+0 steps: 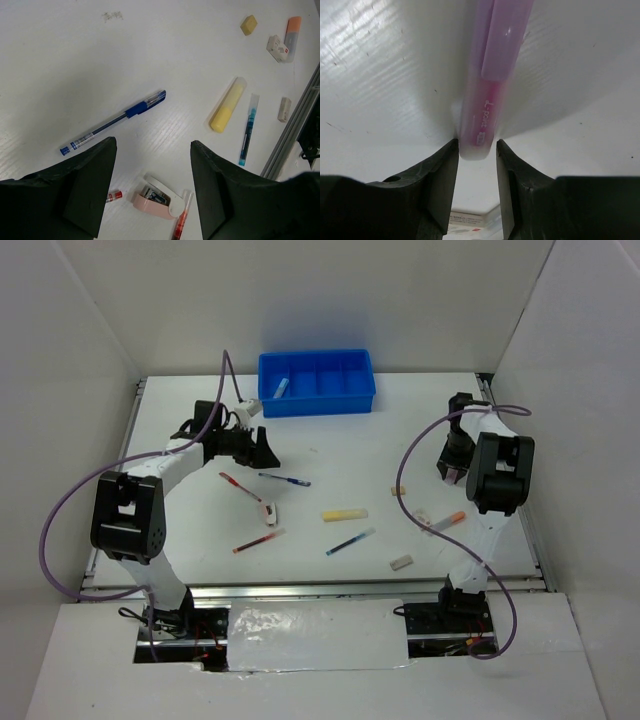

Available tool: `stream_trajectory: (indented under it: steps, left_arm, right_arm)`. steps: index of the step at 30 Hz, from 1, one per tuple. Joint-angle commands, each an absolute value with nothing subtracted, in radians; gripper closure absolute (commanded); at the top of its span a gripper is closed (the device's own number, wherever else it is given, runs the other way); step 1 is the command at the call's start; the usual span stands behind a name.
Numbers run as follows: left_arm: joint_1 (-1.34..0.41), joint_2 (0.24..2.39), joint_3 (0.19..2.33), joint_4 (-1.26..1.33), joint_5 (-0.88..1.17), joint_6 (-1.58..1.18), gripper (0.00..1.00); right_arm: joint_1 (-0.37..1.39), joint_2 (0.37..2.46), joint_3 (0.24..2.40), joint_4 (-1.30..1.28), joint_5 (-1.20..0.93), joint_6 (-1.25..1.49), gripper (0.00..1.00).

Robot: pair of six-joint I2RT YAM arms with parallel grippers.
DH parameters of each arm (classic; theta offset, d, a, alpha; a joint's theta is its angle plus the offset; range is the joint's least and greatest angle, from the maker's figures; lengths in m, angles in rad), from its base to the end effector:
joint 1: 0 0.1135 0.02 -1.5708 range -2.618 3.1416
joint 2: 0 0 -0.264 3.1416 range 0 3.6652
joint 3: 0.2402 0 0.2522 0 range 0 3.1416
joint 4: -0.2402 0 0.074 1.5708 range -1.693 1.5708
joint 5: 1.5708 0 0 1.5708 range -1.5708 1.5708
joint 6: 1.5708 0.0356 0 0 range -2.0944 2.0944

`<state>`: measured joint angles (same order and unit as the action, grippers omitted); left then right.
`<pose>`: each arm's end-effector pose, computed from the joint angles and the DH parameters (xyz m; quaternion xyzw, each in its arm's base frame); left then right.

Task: Sort the stationery into containers
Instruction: Pick up the pen from the corner of the board.

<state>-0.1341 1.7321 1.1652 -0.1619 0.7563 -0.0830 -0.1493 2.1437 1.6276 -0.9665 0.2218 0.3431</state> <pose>0.3691 -0.0745 0.2266 0.1725 0.8441 -0.3761 0.3411 0.4096 -0.0695 0.1583 0.2467 0.9618 -0.1058 0.0543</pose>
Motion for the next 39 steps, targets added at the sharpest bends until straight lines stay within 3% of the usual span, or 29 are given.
stream_trajectory:
  steps: [1, 6, 12, 21, 29, 39]
  left_arm:
    - [-0.13, 1.68, 1.184, -0.149, 0.779, -0.101, 0.28]
    - [-0.129, 1.677, 1.187, -0.146, 0.781, -0.121, 0.27]
    - [-0.132, 1.666, 1.175, -0.127, 0.781, -0.132, 0.28]
    - [-0.146, 1.631, 1.118, -0.011, 0.842, -0.227, 0.28]
    - [-0.15, 1.621, 1.037, 0.257, 0.908, -0.564, 0.25]
    - [-0.253, 1.666, 0.979, 0.408, 0.749, -0.859, 0.16]
  right_arm:
    - [-0.144, 2.117, 1.565, -0.9, 0.189, 0.302, 0.57]
    - [-0.144, 2.144, 1.601, -0.936, 0.179, 0.293, 0.68]
    - [-0.144, 2.155, 1.62, -0.954, 0.158, 0.278, 1.0]
    - [-0.031, 1.933, 1.381, -0.799, 0.028, 0.091, 1.0]
    - [0.118, 1.809, 1.388, -0.756, -0.078, 0.011, 1.0]
    - [0.351, 1.726, 1.413, -0.741, -0.236, -0.002, 1.0]
